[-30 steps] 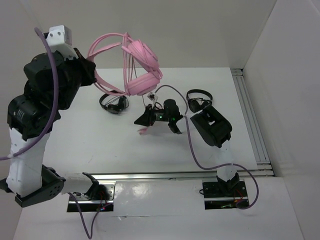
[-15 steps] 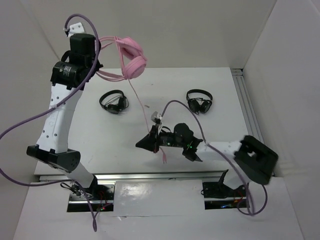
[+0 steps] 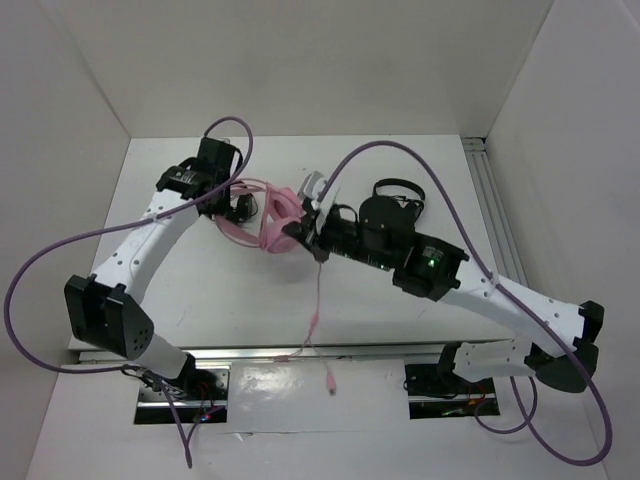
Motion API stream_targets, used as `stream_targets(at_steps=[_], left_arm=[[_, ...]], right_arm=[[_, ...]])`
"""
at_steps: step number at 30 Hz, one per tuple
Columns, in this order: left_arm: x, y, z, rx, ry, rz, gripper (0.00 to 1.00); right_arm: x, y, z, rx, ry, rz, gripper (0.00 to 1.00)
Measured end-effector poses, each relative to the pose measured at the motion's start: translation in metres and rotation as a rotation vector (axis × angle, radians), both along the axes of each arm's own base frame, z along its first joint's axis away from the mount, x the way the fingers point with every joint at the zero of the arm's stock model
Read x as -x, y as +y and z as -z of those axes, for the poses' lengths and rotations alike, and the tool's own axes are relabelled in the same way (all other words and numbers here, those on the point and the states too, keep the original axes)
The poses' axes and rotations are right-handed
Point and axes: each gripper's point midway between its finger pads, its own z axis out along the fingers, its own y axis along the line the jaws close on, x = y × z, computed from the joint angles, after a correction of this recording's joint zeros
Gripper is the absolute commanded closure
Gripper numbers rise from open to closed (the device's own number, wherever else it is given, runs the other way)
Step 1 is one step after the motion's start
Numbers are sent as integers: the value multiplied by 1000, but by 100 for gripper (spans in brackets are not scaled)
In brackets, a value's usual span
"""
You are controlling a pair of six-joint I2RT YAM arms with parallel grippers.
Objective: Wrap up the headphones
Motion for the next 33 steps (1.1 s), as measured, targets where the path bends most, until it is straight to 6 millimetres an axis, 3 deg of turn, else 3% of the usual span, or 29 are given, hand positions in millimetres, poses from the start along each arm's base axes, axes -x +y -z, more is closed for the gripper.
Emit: stream_targets(at_steps=[5, 9, 12, 16, 19, 23, 25, 28, 31, 33], left_arm=[[24, -15, -1, 7, 13, 172, 100], [37, -55, -21, 72, -44, 344, 100], [48, -83, -30, 90, -72, 470, 100], [80, -107, -21, 104, -14, 645, 100], [86, -130, -28, 176, -33, 736, 100], [84, -137, -43, 216, -69, 775, 100], [87, -137, -52, 227, -89, 801, 100], [99, -136, -71, 247, -126, 848, 100], [108, -138, -108, 286, -211, 890, 100], [111, -139, -134, 307, -273, 899, 100]], right_arm=[[-95, -45, -13, 180, -114, 292, 100], [-141, -72, -2, 307, -148, 418, 100], [-156, -76, -1, 361, -178, 437, 100], [-173, -79, -29, 333, -172, 354, 100], [-172, -79, -42, 267, -119, 226, 100], [-162, -77, -42, 221, -49, 113, 100], [-166, -78, -30, 216, -23, 136, 100], [-180, -86, 7, 227, 41, 197, 100], [-190, -91, 48, 245, 134, 225, 100], [-193, -83, 63, 235, 179, 201, 98]])
